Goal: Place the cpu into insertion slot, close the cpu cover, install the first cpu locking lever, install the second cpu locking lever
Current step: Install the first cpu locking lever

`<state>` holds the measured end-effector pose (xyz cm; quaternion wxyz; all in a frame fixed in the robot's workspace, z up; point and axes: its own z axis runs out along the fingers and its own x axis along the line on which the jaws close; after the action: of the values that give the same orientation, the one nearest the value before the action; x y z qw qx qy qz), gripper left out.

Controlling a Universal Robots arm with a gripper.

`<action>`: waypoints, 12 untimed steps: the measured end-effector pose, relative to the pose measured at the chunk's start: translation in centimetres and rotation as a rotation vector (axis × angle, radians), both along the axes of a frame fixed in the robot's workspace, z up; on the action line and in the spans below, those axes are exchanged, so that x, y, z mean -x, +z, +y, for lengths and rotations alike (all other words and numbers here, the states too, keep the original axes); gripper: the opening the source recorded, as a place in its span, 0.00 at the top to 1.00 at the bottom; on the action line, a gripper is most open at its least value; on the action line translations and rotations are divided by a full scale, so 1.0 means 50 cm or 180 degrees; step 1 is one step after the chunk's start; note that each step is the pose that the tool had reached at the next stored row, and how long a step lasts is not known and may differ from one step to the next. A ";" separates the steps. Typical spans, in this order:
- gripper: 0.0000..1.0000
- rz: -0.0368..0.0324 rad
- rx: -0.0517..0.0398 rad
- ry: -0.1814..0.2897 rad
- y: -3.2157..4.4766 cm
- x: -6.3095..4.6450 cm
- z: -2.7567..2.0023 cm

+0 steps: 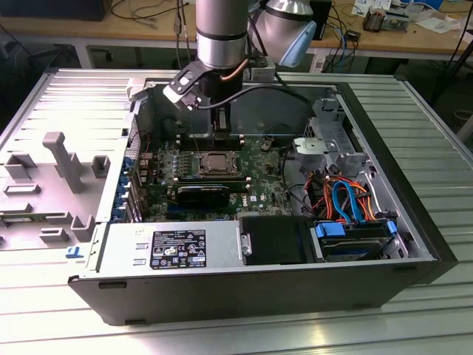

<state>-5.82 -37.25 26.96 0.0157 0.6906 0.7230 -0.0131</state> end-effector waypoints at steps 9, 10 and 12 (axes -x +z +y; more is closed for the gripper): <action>0.89 0.0000 0.0006 0.0000 0.011 0.000 0.0000; 0.89 0.0000 0.0006 0.0000 0.011 0.000 0.0000; 0.89 0.0000 0.0005 0.0035 0.010 0.000 0.0000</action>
<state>-5.81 -37.25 27.48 0.0164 0.6865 0.7268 -0.0136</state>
